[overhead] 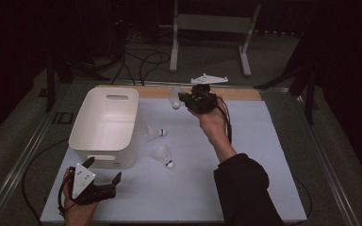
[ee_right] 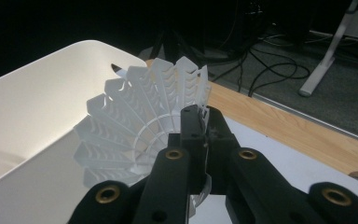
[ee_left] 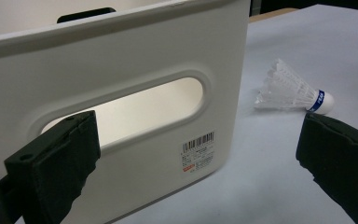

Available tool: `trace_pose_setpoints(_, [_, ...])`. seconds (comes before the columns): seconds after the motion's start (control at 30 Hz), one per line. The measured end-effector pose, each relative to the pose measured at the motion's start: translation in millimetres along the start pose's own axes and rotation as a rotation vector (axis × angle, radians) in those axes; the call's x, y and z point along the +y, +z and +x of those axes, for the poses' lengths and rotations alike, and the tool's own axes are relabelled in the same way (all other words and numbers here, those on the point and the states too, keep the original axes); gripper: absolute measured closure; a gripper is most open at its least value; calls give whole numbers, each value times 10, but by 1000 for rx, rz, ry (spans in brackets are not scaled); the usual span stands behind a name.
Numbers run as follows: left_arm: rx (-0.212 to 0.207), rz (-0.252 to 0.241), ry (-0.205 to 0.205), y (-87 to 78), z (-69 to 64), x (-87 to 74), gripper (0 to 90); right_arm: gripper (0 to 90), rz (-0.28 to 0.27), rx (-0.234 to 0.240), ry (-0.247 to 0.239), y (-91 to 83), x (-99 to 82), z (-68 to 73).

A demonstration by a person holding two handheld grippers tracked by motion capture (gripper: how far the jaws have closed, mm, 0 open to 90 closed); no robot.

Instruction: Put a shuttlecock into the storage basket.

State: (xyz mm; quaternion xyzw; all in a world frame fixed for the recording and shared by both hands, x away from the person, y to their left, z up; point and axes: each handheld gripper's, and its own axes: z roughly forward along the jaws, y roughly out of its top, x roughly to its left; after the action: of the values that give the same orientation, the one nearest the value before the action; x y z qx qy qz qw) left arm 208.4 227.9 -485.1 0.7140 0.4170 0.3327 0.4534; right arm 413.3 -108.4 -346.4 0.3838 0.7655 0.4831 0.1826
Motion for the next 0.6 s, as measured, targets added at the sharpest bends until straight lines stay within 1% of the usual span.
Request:
trace_pose_setpoints(0.1, [0, 1, 1, 0, 0, 0, 2, 889, 3, -1, -1, 4, 11, 2])
trace_pose_setpoints(0.13, [0, 0, 0, 0, 0, 0, 2, 889, -10, 9, 3, 29, 34, 1])
trace_pose_setpoints(0.17, [-1, 0, 0, 0, 1, 0, 2, 889, -4, 2, 2, 32, 43, 0])
trace_pose_setpoints(0.2, [-1, 0, 0, 1, 0, 0, 2, 889, -12, 13, 5, 45, 48, -5])
trace_pose_setpoints(0.23, [0, 0, 1, 1, 0, 0, 2, 889, -9, 7, 4, 51, 56, -7])
trace_pose_setpoints(0.37, [-1, 1, 1, 2, 0, 0, 2, 889, -16, 12, 4, 77, 77, -20])
trace_pose_setpoints(0.4, [0, 1, 2, 2, 0, 0, 2, 889, -11, 5, 4, 78, 85, -20])
trace_pose_setpoints(0.53, [0, 1, 3, 3, 0, 0, 2, 889, -13, 2, 3, 101, 113, -21])
trace_pose_setpoints(0.57, [-1, 0, 2, 3, 0, 0, 2, 889, -17, 7, 6, 110, 120, -21])
trace_pose_setpoints(0.6, [-1, 0, 2, 3, 0, 0, 2, 889, -15, 3, -2, 117, 127, -22])
